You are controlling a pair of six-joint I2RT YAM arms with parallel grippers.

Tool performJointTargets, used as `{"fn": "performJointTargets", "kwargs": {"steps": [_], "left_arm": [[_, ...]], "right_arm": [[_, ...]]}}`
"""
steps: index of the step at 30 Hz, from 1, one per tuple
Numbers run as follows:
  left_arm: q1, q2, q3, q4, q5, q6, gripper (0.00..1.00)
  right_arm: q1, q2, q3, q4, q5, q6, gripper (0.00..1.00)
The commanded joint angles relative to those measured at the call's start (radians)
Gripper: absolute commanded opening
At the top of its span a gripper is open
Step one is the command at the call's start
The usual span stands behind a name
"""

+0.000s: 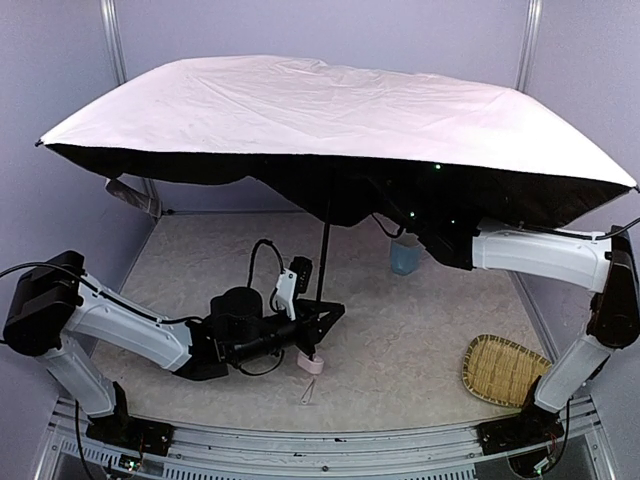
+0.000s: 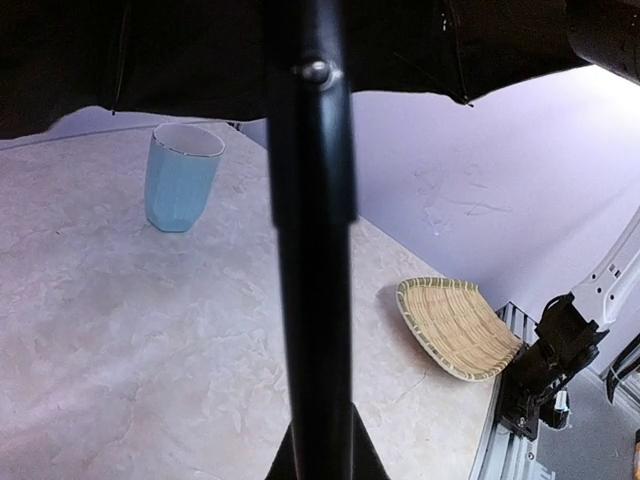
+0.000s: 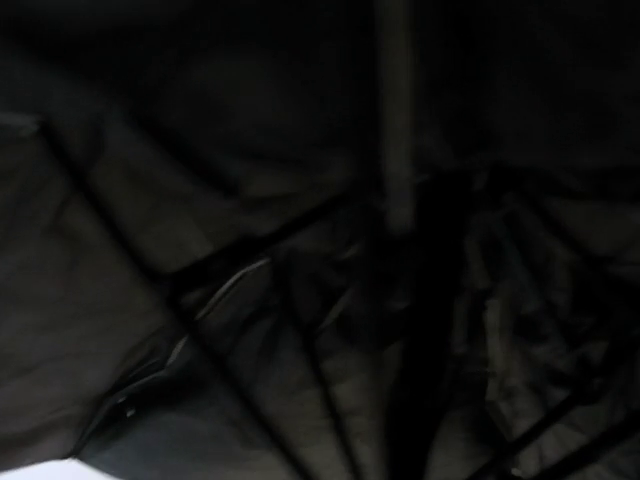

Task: Put away the umbrella

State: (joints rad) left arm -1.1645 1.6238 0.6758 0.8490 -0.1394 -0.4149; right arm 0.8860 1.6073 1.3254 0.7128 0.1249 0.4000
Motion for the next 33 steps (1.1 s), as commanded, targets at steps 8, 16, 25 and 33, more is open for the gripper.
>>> {"fn": "performJointTargets", "kwargs": {"steps": [8,16,25,33], "left_arm": [[-0.041,0.034,0.045,0.112,-0.069,0.042,0.00],[-0.070,0.074,0.023,0.204,-0.193,0.072,0.00],[-0.075,0.097,0.016,0.267,-0.236,0.051,0.00],[-0.087,0.093,0.031,0.252,-0.253,0.060,0.00]], "right_arm": [[-0.019,-0.002,0.002,-0.080,0.231,0.099,0.64],[-0.021,0.029,0.010,-0.146,0.242,0.127,0.98],[-0.019,0.037,0.018,-0.181,0.162,0.098,0.88],[-0.016,0.012,-0.042,-0.068,0.142,0.067,0.47]]}}
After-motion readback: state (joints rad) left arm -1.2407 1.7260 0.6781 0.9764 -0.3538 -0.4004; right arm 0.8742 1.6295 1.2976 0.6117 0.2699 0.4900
